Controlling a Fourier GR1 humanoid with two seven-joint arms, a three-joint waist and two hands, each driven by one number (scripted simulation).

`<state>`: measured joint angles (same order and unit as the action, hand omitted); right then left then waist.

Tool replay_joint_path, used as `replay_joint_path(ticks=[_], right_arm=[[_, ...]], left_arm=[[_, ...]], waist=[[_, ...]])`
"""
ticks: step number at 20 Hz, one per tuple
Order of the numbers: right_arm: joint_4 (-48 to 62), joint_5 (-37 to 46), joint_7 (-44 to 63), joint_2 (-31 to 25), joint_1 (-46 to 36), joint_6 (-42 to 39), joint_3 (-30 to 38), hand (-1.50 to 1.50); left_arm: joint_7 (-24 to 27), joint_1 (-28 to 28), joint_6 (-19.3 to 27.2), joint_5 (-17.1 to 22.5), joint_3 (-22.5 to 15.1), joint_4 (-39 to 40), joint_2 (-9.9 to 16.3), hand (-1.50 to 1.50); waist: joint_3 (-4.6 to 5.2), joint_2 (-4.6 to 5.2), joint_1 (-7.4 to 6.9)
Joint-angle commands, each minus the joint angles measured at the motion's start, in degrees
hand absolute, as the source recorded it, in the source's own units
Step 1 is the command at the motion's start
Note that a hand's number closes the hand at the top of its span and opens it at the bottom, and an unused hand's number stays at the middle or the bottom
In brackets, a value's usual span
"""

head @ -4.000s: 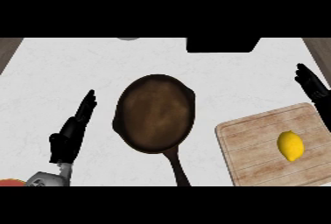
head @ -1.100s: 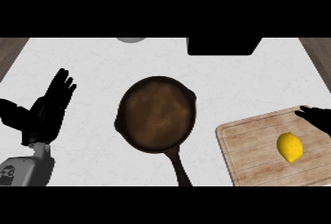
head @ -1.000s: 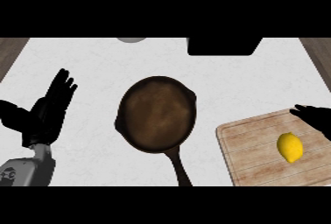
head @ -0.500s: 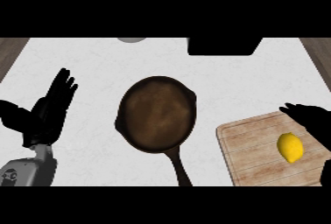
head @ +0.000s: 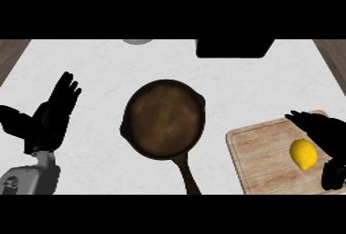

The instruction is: Pick the lemon from the cutting board and place it in the pan

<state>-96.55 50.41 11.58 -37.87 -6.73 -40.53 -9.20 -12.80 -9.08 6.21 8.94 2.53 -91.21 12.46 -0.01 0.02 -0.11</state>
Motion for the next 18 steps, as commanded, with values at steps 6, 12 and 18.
replay_joint_path(ticks=[6, 12, 18], right_arm=[[10.69, 7.80, -4.36, 5.72, -3.51, 4.80, -1.76, -1.50], [17.39, 8.85, -11.51, 5.62, -4.86, 7.54, 2.60, -1.50], [22.17, 10.99, -14.23, 6.82, -4.59, 8.90, 2.82, -1.50]], left_arm=[[-3.04, 1.98, 0.23, -1.92, -0.54, -5.11, -1.61, 0.00], [1.26, -1.13, -2.30, -1.71, 2.48, 2.91, -1.59, 0.00], [1.09, 1.09, -1.46, -3.75, 1.85, -0.21, -2.39, 0.00]], waist=[[0.00, -0.04, -0.12], [0.01, 0.02, 0.08], [0.00, 0.00, -0.01]])
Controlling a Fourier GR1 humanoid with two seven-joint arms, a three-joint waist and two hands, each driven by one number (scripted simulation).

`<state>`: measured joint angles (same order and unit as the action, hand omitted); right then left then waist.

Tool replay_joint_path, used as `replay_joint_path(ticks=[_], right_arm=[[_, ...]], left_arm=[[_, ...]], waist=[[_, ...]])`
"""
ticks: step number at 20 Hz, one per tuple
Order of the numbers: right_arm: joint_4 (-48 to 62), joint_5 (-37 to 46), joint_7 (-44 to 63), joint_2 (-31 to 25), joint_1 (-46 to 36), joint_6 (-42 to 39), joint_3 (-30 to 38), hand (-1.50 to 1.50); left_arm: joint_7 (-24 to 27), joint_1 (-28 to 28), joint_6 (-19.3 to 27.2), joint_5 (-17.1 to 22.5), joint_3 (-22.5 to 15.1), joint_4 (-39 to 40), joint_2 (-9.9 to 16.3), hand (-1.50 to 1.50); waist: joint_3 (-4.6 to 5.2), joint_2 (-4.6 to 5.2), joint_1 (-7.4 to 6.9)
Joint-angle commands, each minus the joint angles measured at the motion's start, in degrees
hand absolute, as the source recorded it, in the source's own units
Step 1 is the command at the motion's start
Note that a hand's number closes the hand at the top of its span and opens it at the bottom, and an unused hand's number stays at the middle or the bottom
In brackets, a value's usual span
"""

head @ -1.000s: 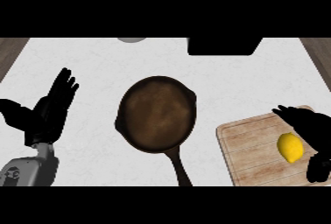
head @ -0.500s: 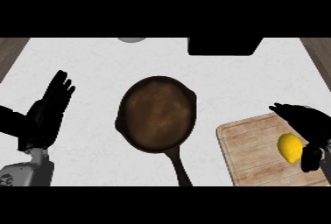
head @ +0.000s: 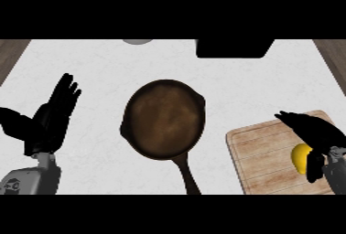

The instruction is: Pick the lemon from the cutting board and place it in the pan

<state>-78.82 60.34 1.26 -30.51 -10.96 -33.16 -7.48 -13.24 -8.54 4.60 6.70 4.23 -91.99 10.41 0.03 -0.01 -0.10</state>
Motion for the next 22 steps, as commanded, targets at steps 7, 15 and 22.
replay_joint_path(ticks=[7, 15, 22], right_arm=[[5.97, 3.76, -8.75, 2.11, -1.03, 7.55, -0.53, 1.50], [3.10, 2.72, -9.77, 3.51, 0.81, 7.85, 3.01, 1.50], [-8.18, 7.77, 10.27, 29.91, -0.38, 7.68, -22.24, 1.50]], left_arm=[[-1.05, -0.63, 0.03, -0.60, 0.06, 0.11, -1.58, 0.00], [1.42, 4.50, -0.87, -1.43, -0.46, -3.17, -2.68, 0.00], [-0.33, -1.99, -2.18, -0.57, -0.35, 1.58, -1.34, 0.00]], waist=[[-0.04, 0.04, -0.06], [-0.03, -0.08, -0.03], [0.05, -0.53, -3.40]])
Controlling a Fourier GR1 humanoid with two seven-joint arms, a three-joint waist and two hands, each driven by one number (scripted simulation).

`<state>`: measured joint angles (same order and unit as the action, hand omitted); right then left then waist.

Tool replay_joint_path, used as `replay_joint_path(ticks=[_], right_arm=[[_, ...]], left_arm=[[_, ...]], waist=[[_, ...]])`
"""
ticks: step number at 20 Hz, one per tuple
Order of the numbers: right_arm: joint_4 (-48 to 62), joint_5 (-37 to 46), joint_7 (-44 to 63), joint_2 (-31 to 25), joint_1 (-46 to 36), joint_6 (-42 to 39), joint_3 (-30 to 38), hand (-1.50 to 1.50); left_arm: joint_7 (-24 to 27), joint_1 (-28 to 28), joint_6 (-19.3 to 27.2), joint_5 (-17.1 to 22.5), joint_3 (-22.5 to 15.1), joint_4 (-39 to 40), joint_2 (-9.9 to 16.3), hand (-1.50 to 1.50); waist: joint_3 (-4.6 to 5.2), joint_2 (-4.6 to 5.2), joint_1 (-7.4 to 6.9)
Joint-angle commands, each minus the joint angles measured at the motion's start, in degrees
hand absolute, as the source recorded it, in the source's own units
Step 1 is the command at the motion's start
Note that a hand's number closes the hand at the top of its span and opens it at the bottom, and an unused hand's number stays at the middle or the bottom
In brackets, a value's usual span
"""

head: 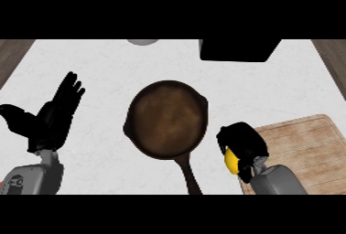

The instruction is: Pick the lemon from the cutting board and place it in the pan

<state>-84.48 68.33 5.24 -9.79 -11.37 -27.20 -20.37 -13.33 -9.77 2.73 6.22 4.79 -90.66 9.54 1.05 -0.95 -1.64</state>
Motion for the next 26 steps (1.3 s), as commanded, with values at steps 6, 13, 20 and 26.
replay_joint_path(ticks=[6, 13, 20, 26], right_arm=[[-12.11, 3.46, 24.11, 9.64, -7.09, 10.22, -22.94, 1.50], [-20.22, 6.51, 46.40, 9.76, -17.16, 12.62, -36.86, 1.50], [-19.46, -1.56, 63.41, 9.78, -28.75, 14.11, -38.85, 1.50], [-14.61, -5.41, 70.70, 9.76, -36.56, 18.84, -35.12, 1.50]], left_arm=[[-1.61, -2.00, -0.02, -0.34, -1.00, 1.06, -0.29, 0.00], [-0.20, -1.82, -0.74, -0.06, -0.11, 2.31, 0.38, 0.00], [0.80, -2.73, -0.15, -0.98, -1.09, 3.68, -0.84, 0.00], [0.89, -1.37, -0.68, -0.49, -0.52, 3.34, -0.41, 0.00]], waist=[[-0.92, -0.34, -1.64], [-0.78, -0.06, -1.82], [-0.77, 0.56, -2.13], [-0.83, 0.65, -1.70]])
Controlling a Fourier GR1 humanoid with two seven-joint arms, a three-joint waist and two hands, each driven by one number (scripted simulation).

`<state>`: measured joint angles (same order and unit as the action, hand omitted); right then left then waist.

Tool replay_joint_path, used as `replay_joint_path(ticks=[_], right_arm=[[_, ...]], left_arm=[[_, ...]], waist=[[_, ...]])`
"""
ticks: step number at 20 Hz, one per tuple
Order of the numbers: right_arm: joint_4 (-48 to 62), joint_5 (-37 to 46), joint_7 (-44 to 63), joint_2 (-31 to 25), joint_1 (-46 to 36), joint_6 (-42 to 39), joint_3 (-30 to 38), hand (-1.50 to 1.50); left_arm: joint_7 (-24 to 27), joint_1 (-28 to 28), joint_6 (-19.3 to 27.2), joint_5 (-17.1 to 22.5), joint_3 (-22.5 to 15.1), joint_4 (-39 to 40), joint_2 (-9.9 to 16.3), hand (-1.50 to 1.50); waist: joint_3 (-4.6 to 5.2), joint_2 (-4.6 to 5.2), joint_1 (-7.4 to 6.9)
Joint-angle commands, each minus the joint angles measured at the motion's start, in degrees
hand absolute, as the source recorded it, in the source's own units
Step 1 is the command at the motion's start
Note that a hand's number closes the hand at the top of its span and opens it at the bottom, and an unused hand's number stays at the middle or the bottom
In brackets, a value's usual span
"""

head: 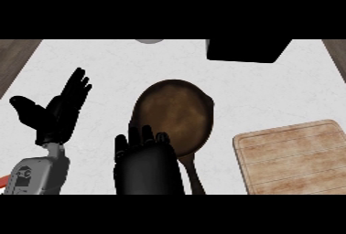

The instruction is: Pick the lemon from the cutting board and place it in the pan

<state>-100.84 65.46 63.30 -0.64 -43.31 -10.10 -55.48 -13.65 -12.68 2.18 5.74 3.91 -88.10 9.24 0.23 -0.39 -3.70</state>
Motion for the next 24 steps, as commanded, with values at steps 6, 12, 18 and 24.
replay_joint_path(ticks=[6, 12, 18, 24], right_arm=[[9.31, -5.15, 7.96, 0.60, -9.56, 8.46, 6.74, 1.50], [20.89, -3.10, -5.67, 0.62, -5.82, 18.12, 14.94, 1.50], [32.67, -8.62, -16.68, 0.63, -5.10, 27.84, 15.63, 1.50], [43.89, -13.77, -26.50, 0.63, -4.94, 34.96, 16.03, 1.50]], left_arm=[[0.57, 0.10, 1.76, -1.11, 0.67, 0.82, -0.53, 0.00], [-3.36, 1.49, 1.96, -0.07, 0.82, -4.24, -0.20, 0.00], [1.52, 2.65, 0.77, -0.62, 1.08, -1.76, -0.60, 0.00], [-1.56, 0.61, 0.79, 0.22, 2.03, -2.77, 0.17, 0.00]], waist=[[-0.17, 0.45, 2.35], [-0.25, 0.54, 2.82], [-0.21, 0.67, 2.49], [-0.23, 0.57, 2.69]])
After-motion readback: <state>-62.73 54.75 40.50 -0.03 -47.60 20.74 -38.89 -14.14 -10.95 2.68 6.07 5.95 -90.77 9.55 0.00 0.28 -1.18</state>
